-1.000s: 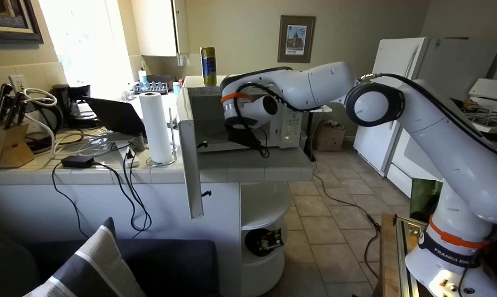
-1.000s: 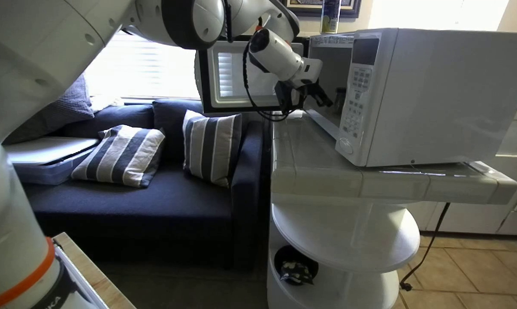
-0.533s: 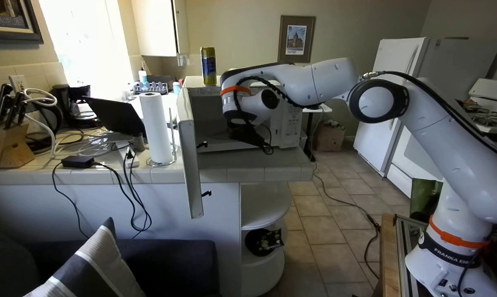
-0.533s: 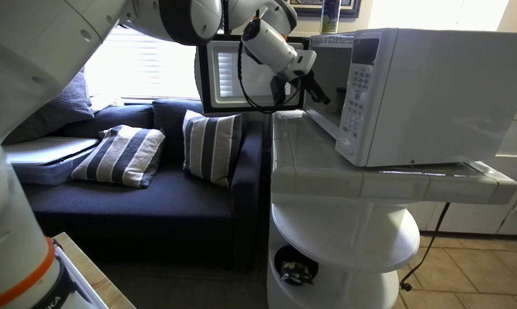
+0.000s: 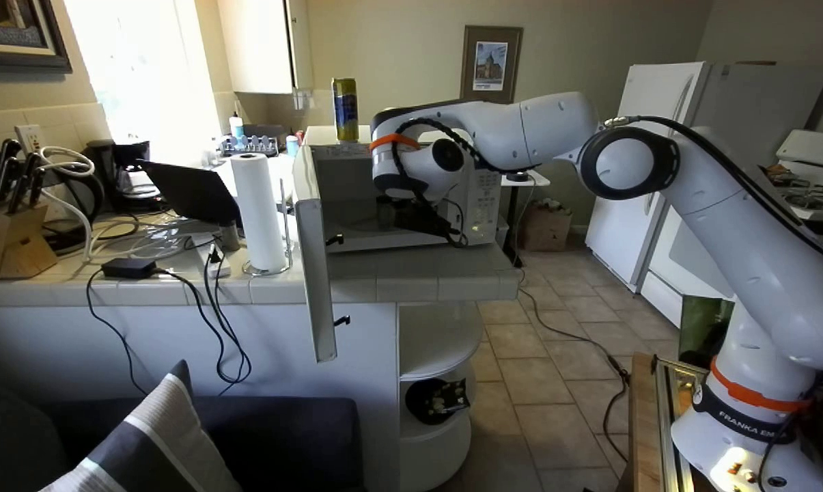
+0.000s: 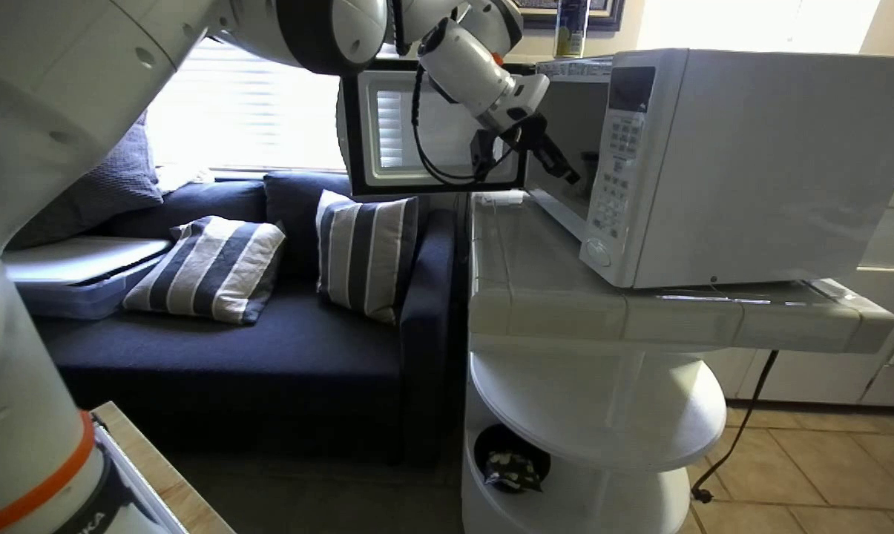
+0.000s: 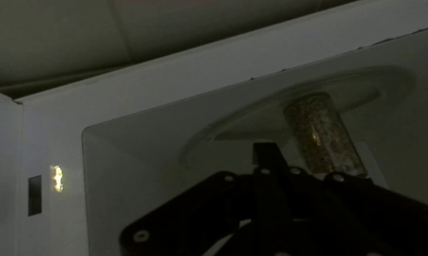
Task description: Rotate the microwave plate
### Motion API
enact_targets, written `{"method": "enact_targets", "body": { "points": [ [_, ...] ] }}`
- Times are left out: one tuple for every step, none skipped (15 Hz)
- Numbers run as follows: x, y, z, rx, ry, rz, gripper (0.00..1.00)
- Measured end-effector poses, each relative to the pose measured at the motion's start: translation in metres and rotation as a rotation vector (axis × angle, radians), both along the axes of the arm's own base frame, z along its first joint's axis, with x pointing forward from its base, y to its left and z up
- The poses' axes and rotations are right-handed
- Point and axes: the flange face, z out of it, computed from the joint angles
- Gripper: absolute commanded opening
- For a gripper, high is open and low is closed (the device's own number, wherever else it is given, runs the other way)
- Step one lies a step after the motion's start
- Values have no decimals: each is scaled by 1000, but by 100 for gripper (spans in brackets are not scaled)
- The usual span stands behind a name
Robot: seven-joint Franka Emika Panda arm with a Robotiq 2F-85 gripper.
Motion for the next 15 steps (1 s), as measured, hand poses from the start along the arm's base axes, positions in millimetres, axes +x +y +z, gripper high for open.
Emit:
{"method": "enact_targets", "body": {
  "points": [
    [1, -6, -1, -11, -4, -8, 0],
    [2, -13, -2, -21, -13, -15, 0],
    [4, -19, -5, -27, -24, -19, 0],
    [7, -25, -9, -35, -35, -17, 0],
    [10, -31, -14, -42, -46, -13, 0],
    [13, -36, -19, -52, -53, -8, 0],
    [16, -41, -25, -61, -62, -3, 0],
    [19, -47, -30, -67, -72, 2, 0],
    [23, -51, -36, -71, -80, 10, 0],
    [26, -56, -41, -76, -89, 20, 0],
    [29, -60, -46, -77, -94, 29, 0],
    [31, -63, -50, -78, -97, 36, 0],
    [34, -65, -53, -79, -99, 43, 0],
    [36, -67, -57, -79, -102, 51, 0],
    [37, -69, -58, -84, -106, 57, 0]
  ]
}}
